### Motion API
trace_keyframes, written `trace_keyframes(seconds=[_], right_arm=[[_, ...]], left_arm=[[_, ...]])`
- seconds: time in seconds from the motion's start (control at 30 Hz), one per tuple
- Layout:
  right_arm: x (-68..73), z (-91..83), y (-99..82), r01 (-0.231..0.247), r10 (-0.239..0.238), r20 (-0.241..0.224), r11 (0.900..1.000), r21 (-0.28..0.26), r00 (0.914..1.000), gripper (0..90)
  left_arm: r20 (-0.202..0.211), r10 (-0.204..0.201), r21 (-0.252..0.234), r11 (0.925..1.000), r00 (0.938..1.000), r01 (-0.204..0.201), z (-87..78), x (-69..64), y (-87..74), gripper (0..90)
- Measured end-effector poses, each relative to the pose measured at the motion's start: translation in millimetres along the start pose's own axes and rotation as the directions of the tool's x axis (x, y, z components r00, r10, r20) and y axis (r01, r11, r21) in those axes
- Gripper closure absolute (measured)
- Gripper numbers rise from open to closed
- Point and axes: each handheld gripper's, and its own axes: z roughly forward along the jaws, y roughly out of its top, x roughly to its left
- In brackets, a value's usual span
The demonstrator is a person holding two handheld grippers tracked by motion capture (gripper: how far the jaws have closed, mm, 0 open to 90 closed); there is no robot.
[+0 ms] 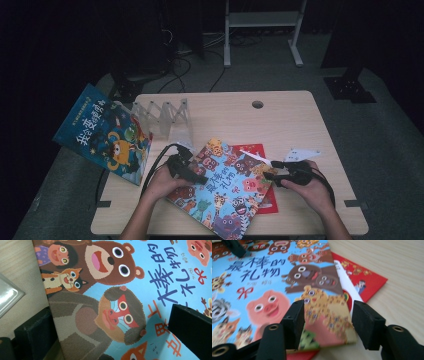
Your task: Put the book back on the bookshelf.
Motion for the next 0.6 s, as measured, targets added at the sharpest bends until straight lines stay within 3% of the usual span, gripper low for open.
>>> trace_keyframes(seconds=[0.2,0.6], right_arm=[[12.6,-14.0,-11.3,0.004,-0.004,-0.011,0.9999,0.011,0.9999,56.3],[47.6,-20.3,-25.4,0.023,-0.015,-0.127,0.9975,0.067,0.9918,81.4]], left_arm=[[-0.003,-0.006,0.003,1.0000,1.0000,0.006,0.0,-0.6,0.0,0.0],[-0.004,-0.001,0.010,0.9999,1.0000,0.001,-0.2,-0.2,0.4,0.0]])
